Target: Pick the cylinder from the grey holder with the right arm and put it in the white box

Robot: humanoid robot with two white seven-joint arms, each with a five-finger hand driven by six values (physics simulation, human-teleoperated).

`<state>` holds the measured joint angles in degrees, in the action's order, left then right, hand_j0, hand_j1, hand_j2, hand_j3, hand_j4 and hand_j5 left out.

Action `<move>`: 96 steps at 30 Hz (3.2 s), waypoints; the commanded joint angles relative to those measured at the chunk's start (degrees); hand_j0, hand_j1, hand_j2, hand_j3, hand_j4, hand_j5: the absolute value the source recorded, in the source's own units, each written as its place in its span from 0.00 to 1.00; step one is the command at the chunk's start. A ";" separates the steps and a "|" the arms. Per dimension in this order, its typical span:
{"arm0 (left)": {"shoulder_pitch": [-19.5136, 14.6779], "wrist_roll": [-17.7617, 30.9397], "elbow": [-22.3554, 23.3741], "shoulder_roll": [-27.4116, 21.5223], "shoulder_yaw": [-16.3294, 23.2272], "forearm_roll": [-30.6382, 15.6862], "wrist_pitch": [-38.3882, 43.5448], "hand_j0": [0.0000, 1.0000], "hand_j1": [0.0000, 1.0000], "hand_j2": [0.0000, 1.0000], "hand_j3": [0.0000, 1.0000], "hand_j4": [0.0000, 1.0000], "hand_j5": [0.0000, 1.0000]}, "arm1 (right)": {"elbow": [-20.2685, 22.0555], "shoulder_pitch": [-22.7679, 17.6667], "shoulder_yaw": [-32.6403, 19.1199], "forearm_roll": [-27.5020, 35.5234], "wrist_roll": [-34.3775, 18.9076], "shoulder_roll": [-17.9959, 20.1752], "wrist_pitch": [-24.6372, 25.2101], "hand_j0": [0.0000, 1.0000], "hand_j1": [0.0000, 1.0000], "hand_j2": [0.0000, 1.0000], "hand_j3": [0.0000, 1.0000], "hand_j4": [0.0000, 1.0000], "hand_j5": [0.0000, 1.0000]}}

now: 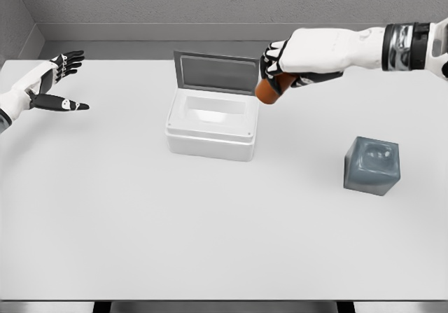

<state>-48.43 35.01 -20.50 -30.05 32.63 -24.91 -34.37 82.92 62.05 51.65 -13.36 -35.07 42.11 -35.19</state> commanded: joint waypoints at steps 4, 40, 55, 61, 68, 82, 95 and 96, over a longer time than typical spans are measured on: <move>0.00 -0.01 -0.16 -0.01 -0.28 -0.40 0.09 1.00 1.00 1.00 1.00 1.00 1.00 | -2.42 0.79 1.96 -0.27 0.07 -3.35 0.19 0.26 0.26 0.26 0.26 0.26 0.26; 0.09 -0.01 -0.51 -0.01 -0.28 -0.49 0.00 1.00 1.00 1.00 1.00 1.00 1.00 | -9.97 4.13 6.53 -3.26 0.07 -9.85 0.19 0.27 0.27 0.27 0.27 0.27 0.27; 0.09 -0.01 -0.60 0.08 -0.28 -0.49 0.00 1.00 1.00 1.00 1.00 1.00 1.00 | -9.89 4.22 6.88 -3.26 0.07 -9.85 0.19 0.27 0.27 0.27 0.27 0.27 0.27; 0.09 -0.01 -0.60 0.08 -0.28 -0.49 0.00 1.00 1.00 1.00 1.00 1.00 1.00 | -11.12 4.13 8.20 -4.13 0.07 -10.29 0.19 0.27 0.27 0.27 0.27 0.27 0.27; 0.18 -0.01 -0.60 0.08 -0.63 -0.49 0.00 1.00 1.00 1.00 1.00 1.00 1.00 | -11.12 4.13 8.46 -4.13 0.07 -10.56 0.19 0.27 0.27 0.27 0.27 0.27 0.27; 0.18 -0.01 -0.60 0.08 -0.63 -0.49 -0.09 1.00 1.00 1.00 1.00 1.00 1.00 | -10.77 4.31 8.20 -7.03 0.07 -10.65 0.19 1.00 1.00 1.00 1.00 1.00 1.00; 0.18 -0.01 -0.60 0.08 -0.63 -0.49 -0.09 1.00 1.00 1.00 1.00 1.00 1.00 | -0.05 4.13 3.54 -6.77 0.07 -8.10 0.19 1.00 1.00 1.00 1.00 1.00 1.00; 0.18 -0.01 -0.60 0.08 -0.63 -0.49 -0.09 1.00 1.00 1.00 1.00 1.00 1.00 | 2.06 3.96 1.96 -6.60 0.07 -6.26 0.19 1.00 1.00 1.00 1.00 1.00 1.00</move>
<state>-48.25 35.01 -21.03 -29.96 32.27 -25.00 -34.55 81.18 65.83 55.78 -20.36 -35.03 33.83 -35.16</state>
